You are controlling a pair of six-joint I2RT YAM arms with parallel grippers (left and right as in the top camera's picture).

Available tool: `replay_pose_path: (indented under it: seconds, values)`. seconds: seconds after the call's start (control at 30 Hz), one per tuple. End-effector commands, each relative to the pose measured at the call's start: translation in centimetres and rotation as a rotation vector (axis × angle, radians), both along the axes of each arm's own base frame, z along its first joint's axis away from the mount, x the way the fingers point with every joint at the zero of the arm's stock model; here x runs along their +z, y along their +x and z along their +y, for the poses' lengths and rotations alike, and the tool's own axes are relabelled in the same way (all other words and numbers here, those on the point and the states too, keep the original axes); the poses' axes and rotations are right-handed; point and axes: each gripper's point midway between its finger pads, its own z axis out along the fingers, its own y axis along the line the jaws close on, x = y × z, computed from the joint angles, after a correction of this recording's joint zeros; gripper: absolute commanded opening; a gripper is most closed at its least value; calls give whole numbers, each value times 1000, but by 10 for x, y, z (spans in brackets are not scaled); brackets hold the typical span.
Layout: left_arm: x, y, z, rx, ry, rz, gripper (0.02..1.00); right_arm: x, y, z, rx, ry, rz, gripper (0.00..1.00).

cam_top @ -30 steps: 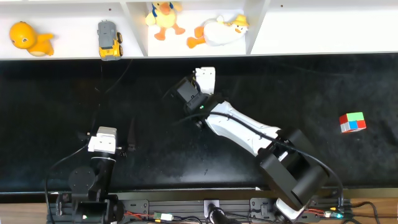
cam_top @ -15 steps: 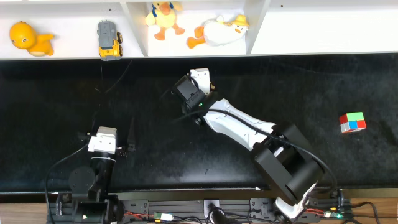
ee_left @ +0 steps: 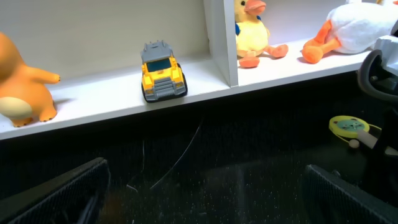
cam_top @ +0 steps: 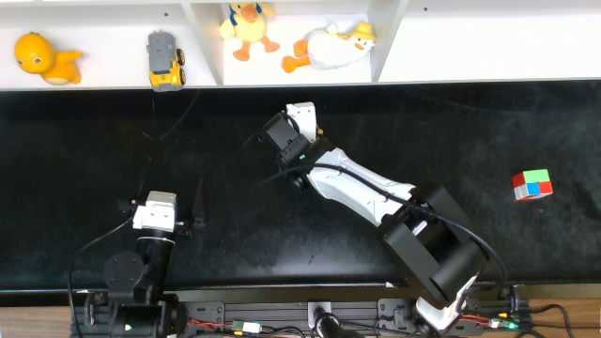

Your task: Store Toys

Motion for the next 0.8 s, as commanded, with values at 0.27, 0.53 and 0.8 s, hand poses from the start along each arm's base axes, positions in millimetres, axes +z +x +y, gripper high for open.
replay_pose_path:
  seconds: [0.27,0.53,0.8]
  values:
    - [1,-1,-3,-14,-9,-4,998,25,-26,-80,-45,-102,63,42]
    - [1,-1,-3,-14,-9,-4,998,59,-56,-184,-100,-103,11,45]
    - [1,-1,-3,-14,-9,-4,998,85,-36,-228,-18,-128,-5,40]
